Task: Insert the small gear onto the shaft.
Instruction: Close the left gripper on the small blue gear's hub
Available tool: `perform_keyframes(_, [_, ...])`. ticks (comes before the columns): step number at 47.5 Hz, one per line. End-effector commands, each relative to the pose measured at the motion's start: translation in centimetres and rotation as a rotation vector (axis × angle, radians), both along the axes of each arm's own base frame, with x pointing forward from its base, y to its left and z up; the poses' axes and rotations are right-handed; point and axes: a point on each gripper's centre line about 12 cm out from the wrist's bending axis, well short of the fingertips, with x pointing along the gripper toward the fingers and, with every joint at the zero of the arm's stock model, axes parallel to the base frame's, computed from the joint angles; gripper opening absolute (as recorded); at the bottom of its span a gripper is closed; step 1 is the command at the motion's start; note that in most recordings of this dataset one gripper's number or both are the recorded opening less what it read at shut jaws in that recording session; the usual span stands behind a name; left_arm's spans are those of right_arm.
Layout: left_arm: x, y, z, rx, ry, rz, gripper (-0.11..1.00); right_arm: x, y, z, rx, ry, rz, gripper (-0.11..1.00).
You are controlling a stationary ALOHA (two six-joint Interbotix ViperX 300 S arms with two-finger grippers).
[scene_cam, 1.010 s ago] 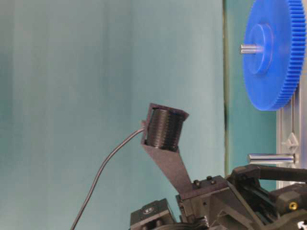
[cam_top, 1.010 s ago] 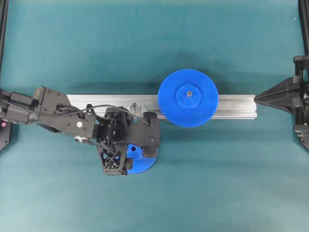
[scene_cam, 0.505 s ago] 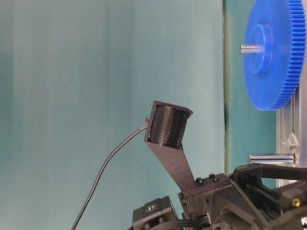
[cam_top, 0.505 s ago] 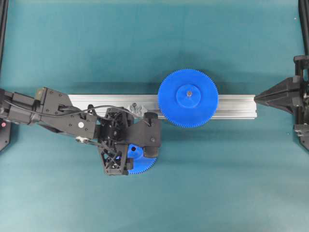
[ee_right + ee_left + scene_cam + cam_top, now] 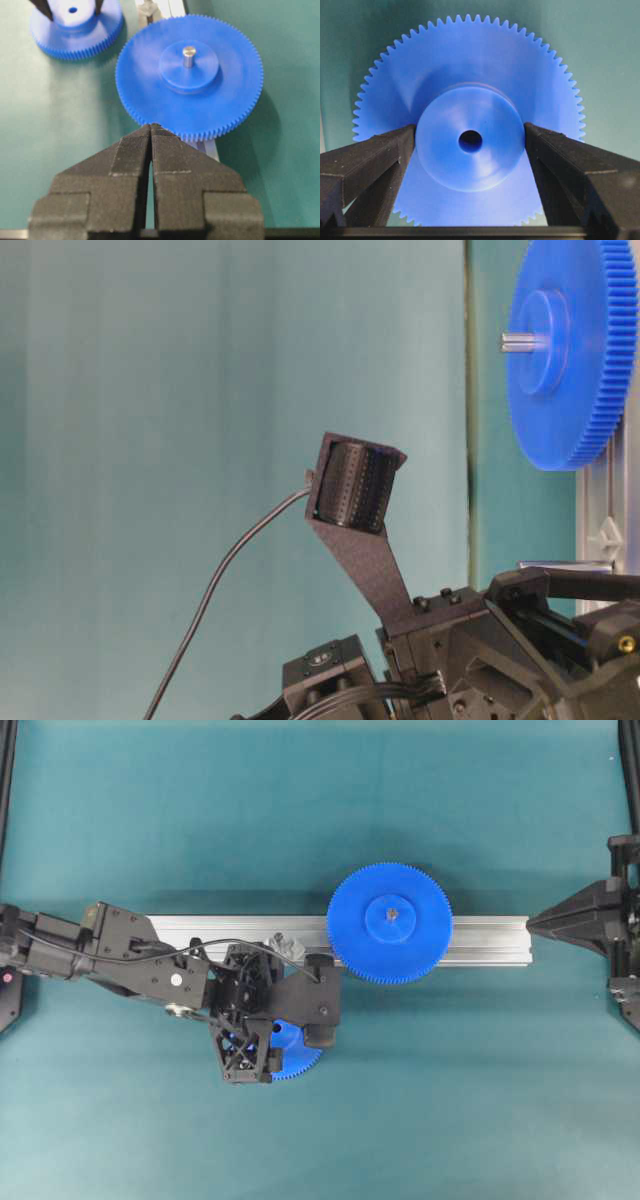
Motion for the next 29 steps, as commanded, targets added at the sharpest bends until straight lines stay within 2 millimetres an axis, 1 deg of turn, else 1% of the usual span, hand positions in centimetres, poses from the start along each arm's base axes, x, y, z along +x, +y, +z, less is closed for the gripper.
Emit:
perform_keyframes(1, [0.08,0.06,0.44,0.003,0.006,0.0,0.92,0.19,-0.08,0.32,0.004,-0.01,-0.007,0.03])
perform_keyframes(10, [0.1,0.05,0.24,0.003,0.015,0.001,0.92,0.2,-0.08,0.34,0.004,-0.011,-0.007,0.03])
perform_keyframes(16, [-0.01,0.08,-0.04,0.007,0.024,-0.003,0.89,0.21,-0.09,0.4,0.004,-0.013,-0.007,0.03])
perform_keyframes(23, [0.03,0.07,-0.43,0.009,0.033,-0.005,0.81,0.2,-0.08,0.34,0.004,-0.011,-0.007,0.03])
perform_keyframes(29, [0.11,0.06,-0.1,0.008,0.025,-0.004,0.72,0.2,-0.08,0.43,0.004,-0.014,-0.007,0.03])
